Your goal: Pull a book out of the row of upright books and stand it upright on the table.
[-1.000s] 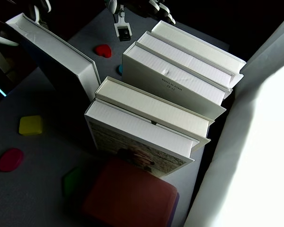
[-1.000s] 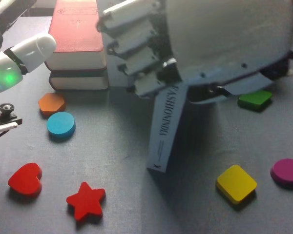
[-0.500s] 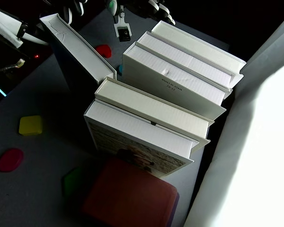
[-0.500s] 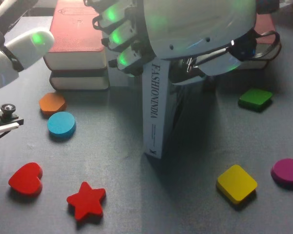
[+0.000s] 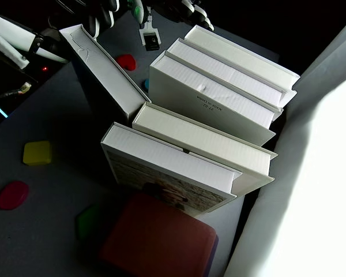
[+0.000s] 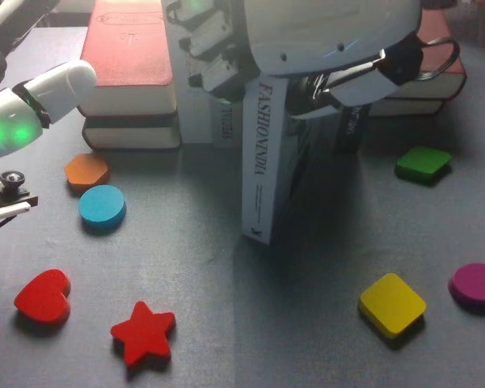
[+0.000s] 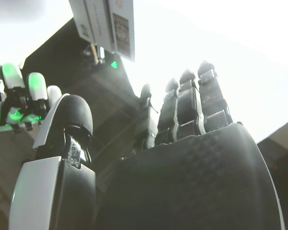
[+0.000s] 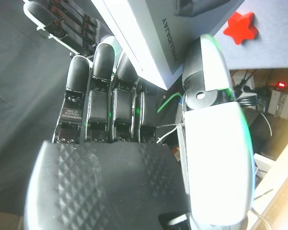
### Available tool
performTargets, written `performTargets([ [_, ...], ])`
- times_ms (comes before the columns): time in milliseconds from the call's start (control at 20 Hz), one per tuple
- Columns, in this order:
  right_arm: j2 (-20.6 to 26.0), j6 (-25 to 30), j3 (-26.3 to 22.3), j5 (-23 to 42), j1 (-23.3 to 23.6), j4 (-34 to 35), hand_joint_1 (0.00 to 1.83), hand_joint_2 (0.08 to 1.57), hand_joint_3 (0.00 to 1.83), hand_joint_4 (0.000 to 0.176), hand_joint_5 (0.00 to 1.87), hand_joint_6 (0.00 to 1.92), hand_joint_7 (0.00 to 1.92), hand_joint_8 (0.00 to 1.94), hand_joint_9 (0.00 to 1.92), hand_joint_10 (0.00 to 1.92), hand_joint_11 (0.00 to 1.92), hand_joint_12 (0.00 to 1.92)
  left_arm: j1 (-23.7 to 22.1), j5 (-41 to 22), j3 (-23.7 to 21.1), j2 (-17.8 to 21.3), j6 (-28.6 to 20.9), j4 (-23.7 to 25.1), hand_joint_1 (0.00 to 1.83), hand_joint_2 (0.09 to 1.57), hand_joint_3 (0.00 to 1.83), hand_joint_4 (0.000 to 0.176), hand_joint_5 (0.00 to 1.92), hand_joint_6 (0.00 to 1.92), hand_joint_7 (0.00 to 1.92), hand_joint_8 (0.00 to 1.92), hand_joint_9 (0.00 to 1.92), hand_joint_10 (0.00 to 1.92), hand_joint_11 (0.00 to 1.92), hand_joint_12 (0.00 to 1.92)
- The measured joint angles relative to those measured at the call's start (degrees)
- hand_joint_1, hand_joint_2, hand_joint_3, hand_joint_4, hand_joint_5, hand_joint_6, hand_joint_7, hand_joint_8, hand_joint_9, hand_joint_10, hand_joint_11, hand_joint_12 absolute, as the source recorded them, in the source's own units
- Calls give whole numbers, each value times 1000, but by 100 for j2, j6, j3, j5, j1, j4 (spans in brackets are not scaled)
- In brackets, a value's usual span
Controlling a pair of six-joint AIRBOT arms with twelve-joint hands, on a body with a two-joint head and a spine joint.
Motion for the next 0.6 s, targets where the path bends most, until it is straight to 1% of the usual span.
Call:
performTargets([
  [50, 0, -2, 11, -31, 0, -2, 1136, 1267, 0, 0, 767, 1249, 640, 1572, 351, 1210, 0, 1562, 0, 0, 0, 0, 0, -2, 344, 1345, 0, 79, 77, 0, 0, 0, 0, 0, 0, 0],
  [100, 9, -4, 15, -59, 0, -20, 1136, 1267, 0, 0, 767, 1249, 640, 1572, 351, 1210, 0, 1562, 0, -2, 0, 0, 0, -4, 340, 1346, 0, 90, 63, 0, 0, 0, 0, 0, 0, 0],
  [150, 11, -4, 22, -68, 0, -22, 1136, 1267, 0, 0, 767, 1249, 640, 1572, 351, 1210, 0, 1562, 0, -17, 15, -22, -7, -9, 341, 1349, 0, 104, 48, 0, 0, 0, 0, 0, 0, 0],
  [250, 4, -4, 33, -70, -2, -26, 1136, 1267, 0, 0, 767, 1249, 640, 1572, 351, 1210, 0, 1562, -7, -11, 26, -57, -13, -35, 360, 1357, 3, 89, 51, 2, 0, 0, 0, 0, 0, 0],
  [400, 7, -9, 33, -101, -24, 13, 1136, 1267, 0, 0, 767, 1249, 640, 1572, 351, 1209, 0, 1562, -4, -17, 55, -68, -28, -63, 350, 1362, 4, 87, 48, 1, 0, 0, 0, 0, 0, 0],
  [450, 7, -11, 33, -96, -24, 26, 1136, 1266, 0, 0, 767, 1249, 640, 1572, 351, 1209, 0, 1562, -4, -17, 55, -68, -28, -96, 351, 1366, 6, 79, 53, 3, 0, 0, 0, 0, 0, 0],
  [550, 11, -28, 33, -63, -24, 52, 1136, 1267, 0, 0, 767, 1249, 640, 1572, 351, 1209, 0, 1562, -4, -17, 72, -79, -35, -118, 354, 1374, 5, 130, 0, 0, 0, 0, 0, 0, 0, 0],
  [600, 13, -28, 33, -57, -24, 76, 1136, 1267, 0, 0, 767, 1249, 640, 1572, 351, 1209, 0, 1562, -4, -35, 109, -116, -55, -133, 415, 1367, 0, 126, 0, 0, 0, 0, 0, 0, 0, 0],
])
